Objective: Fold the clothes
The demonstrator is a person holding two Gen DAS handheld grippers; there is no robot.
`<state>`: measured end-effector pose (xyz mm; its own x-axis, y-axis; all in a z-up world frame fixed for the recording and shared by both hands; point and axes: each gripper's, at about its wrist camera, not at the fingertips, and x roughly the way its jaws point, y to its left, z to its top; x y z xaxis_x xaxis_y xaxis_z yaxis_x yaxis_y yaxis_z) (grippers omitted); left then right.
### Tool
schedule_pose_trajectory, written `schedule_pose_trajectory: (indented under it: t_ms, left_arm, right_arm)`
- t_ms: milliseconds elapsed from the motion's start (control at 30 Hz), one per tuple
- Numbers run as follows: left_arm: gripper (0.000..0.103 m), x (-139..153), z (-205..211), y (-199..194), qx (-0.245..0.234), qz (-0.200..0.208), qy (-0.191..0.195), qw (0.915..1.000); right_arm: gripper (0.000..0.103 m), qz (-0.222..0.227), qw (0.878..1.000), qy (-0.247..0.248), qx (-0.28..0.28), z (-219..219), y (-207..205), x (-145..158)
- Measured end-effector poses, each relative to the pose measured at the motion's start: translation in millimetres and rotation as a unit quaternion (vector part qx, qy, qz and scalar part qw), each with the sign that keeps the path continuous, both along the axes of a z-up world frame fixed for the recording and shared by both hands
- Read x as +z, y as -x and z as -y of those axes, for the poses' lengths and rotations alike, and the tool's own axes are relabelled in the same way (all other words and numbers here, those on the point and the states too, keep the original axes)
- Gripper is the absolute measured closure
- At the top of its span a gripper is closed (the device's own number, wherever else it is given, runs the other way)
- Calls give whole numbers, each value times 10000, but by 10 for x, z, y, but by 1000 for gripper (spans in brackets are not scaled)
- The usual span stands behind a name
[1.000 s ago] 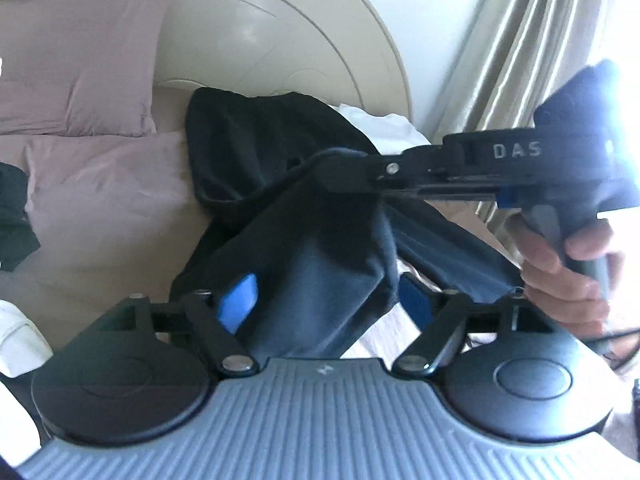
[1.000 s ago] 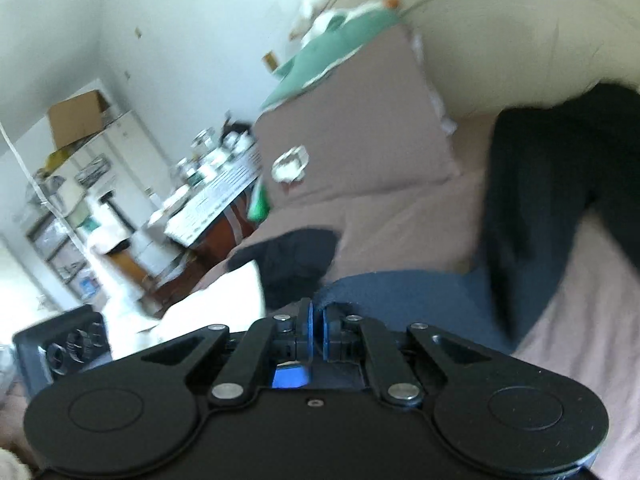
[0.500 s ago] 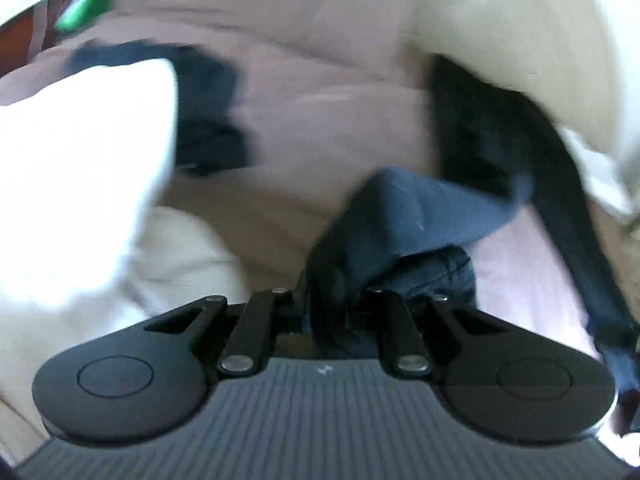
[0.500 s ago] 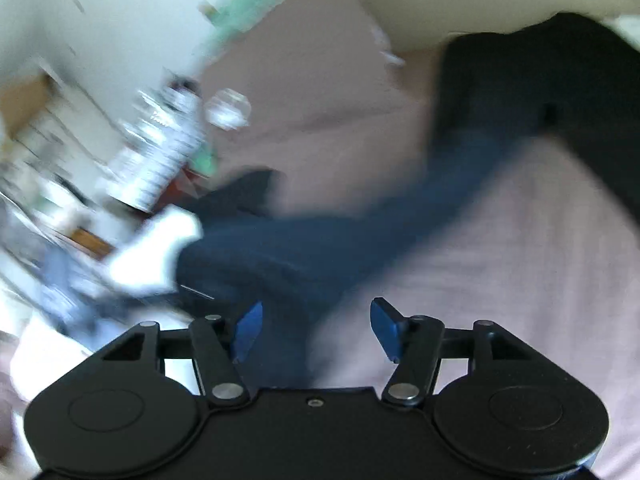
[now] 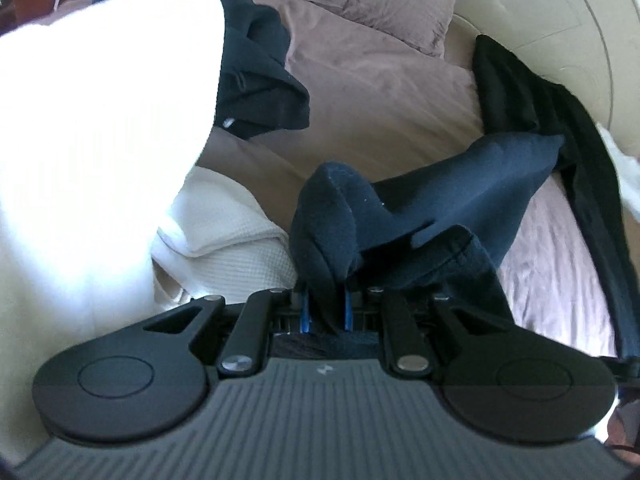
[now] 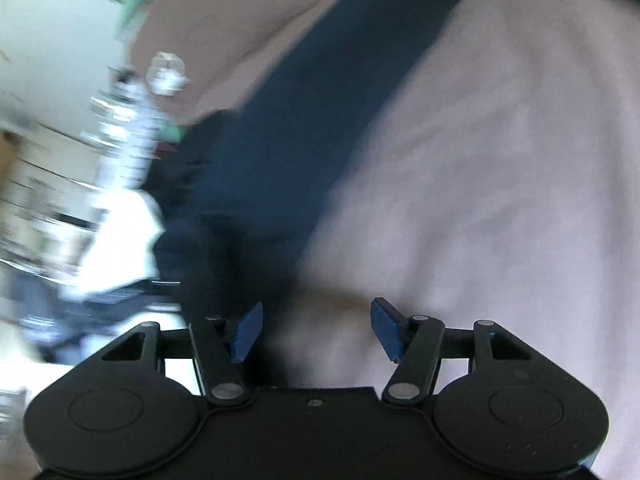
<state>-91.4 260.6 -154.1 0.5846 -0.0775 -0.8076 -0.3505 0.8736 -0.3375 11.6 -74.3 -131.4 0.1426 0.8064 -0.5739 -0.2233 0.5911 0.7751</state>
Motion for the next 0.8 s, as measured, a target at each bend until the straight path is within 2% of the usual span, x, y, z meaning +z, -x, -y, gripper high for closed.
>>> schedule_pose_trajectory:
  t_ms: [33,133,200,233,267,300,333,400,467,500,567,600,667,700,733,767,800]
  left_arm:
    - [89,-7,-28,-28,8,12,117,9999]
    - [89,4,-54,-30,-64,3,257,9997]
    - [89,4,-21,-22,-154,16,328,9993]
    - [89,3,-5,-17,-199,23,363,9991]
    - [89,7,9,-10,-242,35,390,9989]
    - [90,16,18,2,-283,53,403,9988]
    - [90,31,32,11,-317,67,392,9987]
    - [90,86,80,26,-401,98,329,9986]
    - [90,177,154,75,-669,245,643,9954]
    - [90,220,204,101,-855,324,898,9918]
    - [90,303,356,155,-1372,456,1577,9768]
    - [89,326,456,174,-1627,501,2003,9648]
    - [88,333,691,195,-2031,583,2888,9338]
    - [85,310,850,190,-2218,508,3185,9202]
    - [82,277,1016,177,-2420,323,3276,9127]
    - [76,252,1172,167,-2615,119,3174,9114]
    - [67,238,1311,164,-2797,-115,2774,9191]
  right_arm:
    - [37,-99,9995,-287,113,-74,12,3]
    - [32,128,9971,-98,748,-371,133,-51]
    - [36,626,9878,896,1106,-594,254,-184]
    - [39,958,9816,1146,1193,-652,336,-218]
    - [55,1234,9779,1171,1218,-669,415,-179]
    - [94,1456,9745,1167,1246,-679,486,-134]
    - [98,1531,9745,1077,1237,-655,534,-51]
    - [98,1855,9742,920,893,-506,647,215]
    - [98,2071,9739,725,581,-294,753,552]
    - [98,2162,9736,562,476,-152,822,771]
    - [97,2339,9716,235,266,134,959,1210]
    - [97,2458,9691,93,176,284,1040,1432]
    - [97,2888,9573,51,136,586,1295,1830]
    - [97,3041,9525,43,156,716,1413,1970]
    - [97,3004,9535,-21,260,824,1490,1991]
    - [97,2966,9543,-86,364,931,1567,2011]
    - [97,2858,9572,-129,440,1027,1631,1990]
